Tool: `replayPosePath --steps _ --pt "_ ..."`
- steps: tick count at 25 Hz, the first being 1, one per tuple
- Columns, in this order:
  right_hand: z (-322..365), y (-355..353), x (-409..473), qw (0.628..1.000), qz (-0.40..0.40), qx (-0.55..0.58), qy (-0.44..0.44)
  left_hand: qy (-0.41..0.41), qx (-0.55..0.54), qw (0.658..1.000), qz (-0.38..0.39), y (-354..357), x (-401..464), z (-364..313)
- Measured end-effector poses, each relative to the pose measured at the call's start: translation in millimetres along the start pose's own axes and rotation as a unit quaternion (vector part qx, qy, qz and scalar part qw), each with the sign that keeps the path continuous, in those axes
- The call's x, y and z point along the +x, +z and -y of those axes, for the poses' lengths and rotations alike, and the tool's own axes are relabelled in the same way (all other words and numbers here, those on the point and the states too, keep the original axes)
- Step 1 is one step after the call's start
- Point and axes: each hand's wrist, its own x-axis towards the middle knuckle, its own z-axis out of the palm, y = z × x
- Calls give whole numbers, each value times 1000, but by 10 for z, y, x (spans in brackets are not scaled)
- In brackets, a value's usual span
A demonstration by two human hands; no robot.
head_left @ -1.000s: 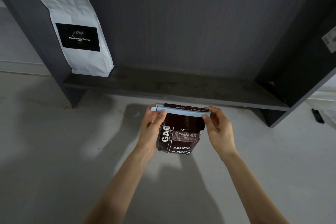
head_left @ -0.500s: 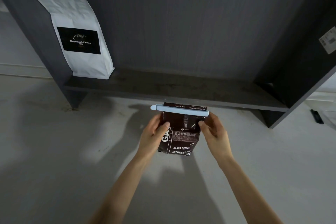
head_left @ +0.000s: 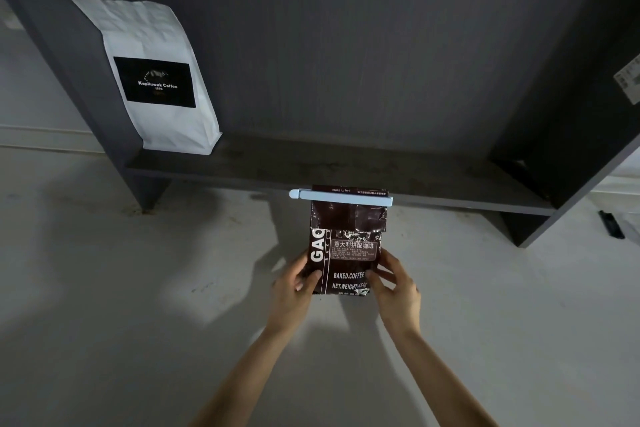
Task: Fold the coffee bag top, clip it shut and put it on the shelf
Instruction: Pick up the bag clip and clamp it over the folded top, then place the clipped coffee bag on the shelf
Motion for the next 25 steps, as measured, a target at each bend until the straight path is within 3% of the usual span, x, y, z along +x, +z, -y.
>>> replayPosePath --steps 4,10,16,25 --pt "128 77 24 1000 -22 3 -20 -5 -12 1000 -17 -109 62 -71" --pt "673 271 270 996 -18 28 -84 55 -23 997 -38 -495 373 -509" --pt "1295 607 730 988 22 25 -149 125 7 989 -75 -996 912 -994" --pt "1609 1215 1324 979 114 -26 -167 121 69 980 -139 -1430 1639 -1010"
